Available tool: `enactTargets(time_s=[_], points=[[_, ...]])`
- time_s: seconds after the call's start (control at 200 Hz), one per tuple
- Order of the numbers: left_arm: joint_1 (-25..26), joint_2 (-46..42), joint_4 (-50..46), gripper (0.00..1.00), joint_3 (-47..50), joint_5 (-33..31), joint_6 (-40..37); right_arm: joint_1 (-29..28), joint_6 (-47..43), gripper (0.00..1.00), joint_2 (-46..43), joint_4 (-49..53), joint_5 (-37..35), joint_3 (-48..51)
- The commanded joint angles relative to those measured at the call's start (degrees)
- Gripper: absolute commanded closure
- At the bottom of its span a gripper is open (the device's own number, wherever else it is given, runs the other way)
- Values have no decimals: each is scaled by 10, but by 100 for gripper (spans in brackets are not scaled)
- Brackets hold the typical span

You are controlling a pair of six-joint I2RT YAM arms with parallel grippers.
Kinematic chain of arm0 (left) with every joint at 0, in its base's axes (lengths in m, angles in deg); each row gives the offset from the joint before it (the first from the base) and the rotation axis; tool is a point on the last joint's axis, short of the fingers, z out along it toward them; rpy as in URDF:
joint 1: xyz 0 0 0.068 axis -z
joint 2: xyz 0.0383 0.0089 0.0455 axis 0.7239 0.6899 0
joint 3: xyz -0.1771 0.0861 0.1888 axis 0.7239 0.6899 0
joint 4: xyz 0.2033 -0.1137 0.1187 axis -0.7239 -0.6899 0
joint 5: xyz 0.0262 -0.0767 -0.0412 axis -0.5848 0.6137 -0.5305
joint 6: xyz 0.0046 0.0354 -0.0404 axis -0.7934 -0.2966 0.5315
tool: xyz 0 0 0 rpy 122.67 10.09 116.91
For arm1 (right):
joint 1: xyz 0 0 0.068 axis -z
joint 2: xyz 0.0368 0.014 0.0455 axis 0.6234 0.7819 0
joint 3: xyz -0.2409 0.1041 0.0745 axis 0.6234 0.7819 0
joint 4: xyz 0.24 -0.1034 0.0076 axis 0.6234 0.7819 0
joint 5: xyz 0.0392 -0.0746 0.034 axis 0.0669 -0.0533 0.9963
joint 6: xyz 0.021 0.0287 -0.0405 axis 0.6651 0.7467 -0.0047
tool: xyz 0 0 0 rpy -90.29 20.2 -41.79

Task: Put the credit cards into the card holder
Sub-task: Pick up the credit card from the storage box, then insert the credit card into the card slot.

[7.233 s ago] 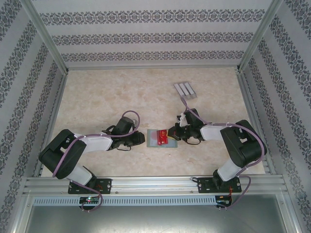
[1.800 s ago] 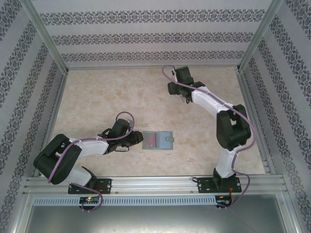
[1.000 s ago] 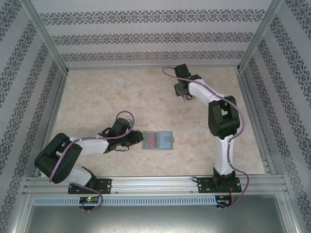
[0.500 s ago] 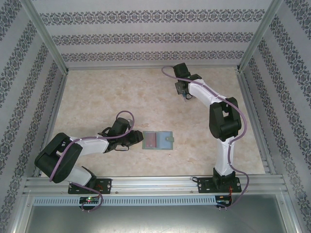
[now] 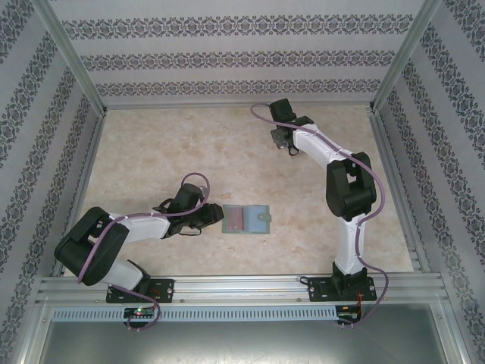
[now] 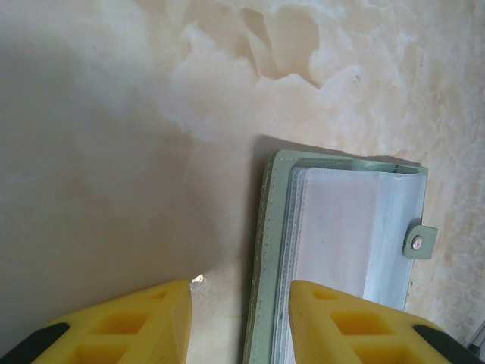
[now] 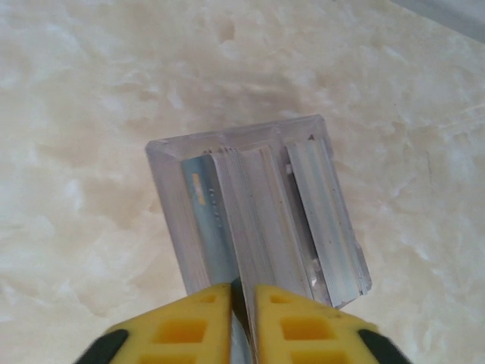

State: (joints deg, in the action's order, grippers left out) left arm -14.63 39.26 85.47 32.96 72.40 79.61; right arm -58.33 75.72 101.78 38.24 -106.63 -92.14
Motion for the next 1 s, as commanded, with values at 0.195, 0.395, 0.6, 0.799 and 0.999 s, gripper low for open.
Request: enactTargets(time_s=[0.195,0.395,0.6,0.799,0.999], points=[[4,72,-10,60,13,-17,-20,-12,24,97,-46,16,35,0],[5,88,12,61,11,-5,-15,-14,71,99,-109,31,84,36],[5,48,22,61,36,-28,-6,-13,166,100,-233,-11,229,180],[7,59,1,61,23,-23,-12,-19,254,95,-328,-119,423,355],[9,58,-19,61,9,-19,-21,-31,295,96,-349,-186,579,481]])
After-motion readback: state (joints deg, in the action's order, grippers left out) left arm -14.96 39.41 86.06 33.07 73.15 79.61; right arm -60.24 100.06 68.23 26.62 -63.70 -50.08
